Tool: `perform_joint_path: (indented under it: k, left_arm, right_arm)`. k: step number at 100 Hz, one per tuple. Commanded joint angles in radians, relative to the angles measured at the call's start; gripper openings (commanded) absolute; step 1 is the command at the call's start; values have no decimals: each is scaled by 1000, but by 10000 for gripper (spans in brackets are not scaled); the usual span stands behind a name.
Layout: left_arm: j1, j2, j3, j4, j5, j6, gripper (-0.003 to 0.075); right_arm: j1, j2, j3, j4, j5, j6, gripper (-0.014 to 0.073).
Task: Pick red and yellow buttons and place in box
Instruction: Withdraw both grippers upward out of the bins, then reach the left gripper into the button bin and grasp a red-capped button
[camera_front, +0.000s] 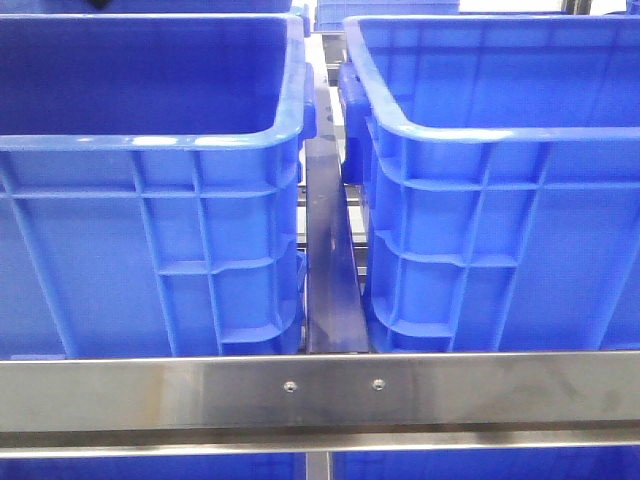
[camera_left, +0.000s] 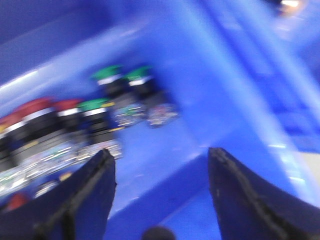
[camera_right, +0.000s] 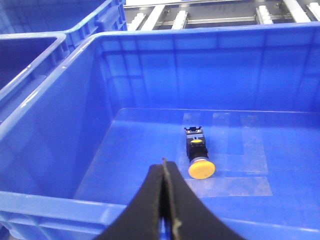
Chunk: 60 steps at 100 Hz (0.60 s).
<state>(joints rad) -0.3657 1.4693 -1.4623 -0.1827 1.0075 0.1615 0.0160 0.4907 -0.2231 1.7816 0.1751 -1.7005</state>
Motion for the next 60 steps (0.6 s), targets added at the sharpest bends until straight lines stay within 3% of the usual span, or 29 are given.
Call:
perform_joint_path:
  k: [1,11,29,60]
  left_arm:
    - [59,-24,-21,-16,-35,-10,388]
    - [111,-8,-21,-16,-33,-10,407]
    - [147,49,-21,-10,-12,-10,530]
    - [147,188,-21,12,-16,-10,511]
  right_arm:
    - [0,-1,-25,18,17,-4,-63]
    - [0,-1,-25,18,17,-4,-63]
    - [0,-1,-25,18,17,-4,-63]
    - [0,-1,-25,18,17,-4,-63]
